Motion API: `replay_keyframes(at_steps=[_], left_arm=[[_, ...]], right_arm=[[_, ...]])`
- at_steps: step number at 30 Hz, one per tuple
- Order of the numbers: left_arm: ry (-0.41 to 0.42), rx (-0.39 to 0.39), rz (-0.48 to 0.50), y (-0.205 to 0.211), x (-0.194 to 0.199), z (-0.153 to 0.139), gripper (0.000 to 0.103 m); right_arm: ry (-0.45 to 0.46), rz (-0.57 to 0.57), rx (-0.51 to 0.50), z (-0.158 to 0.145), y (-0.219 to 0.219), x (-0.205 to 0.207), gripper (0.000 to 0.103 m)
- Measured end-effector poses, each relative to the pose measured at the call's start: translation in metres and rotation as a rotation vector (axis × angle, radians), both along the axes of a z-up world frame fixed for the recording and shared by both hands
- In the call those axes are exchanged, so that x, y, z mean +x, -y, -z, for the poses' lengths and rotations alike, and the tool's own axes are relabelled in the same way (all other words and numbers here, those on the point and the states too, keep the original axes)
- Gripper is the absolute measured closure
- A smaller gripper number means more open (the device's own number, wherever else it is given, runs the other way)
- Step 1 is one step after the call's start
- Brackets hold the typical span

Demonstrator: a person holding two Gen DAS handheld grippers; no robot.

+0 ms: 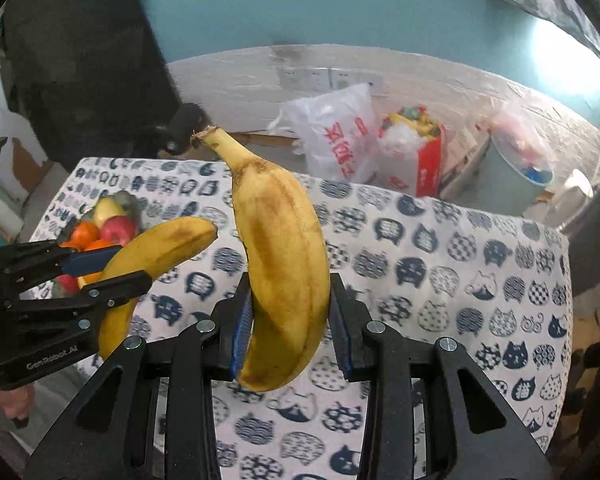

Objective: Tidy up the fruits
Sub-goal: 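Lift both bananas and carry them over the green plate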

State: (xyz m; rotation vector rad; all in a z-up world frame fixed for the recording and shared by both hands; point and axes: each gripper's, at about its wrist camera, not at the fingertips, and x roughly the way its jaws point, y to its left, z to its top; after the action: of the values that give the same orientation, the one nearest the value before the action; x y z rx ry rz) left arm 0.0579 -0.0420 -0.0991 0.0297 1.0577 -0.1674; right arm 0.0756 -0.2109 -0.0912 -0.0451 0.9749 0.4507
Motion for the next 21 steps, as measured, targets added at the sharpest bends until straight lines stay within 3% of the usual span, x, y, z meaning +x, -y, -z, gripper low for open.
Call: replay_keyframes(at_steps=[21], left_arm=[[0.075, -0.043, -0.236, -0.127, -0.029, -0.026, 0.068]], right_arm=[[-0.007, -0.180, 0.019, -0.018, -0.118, -0.008, 0.069]])
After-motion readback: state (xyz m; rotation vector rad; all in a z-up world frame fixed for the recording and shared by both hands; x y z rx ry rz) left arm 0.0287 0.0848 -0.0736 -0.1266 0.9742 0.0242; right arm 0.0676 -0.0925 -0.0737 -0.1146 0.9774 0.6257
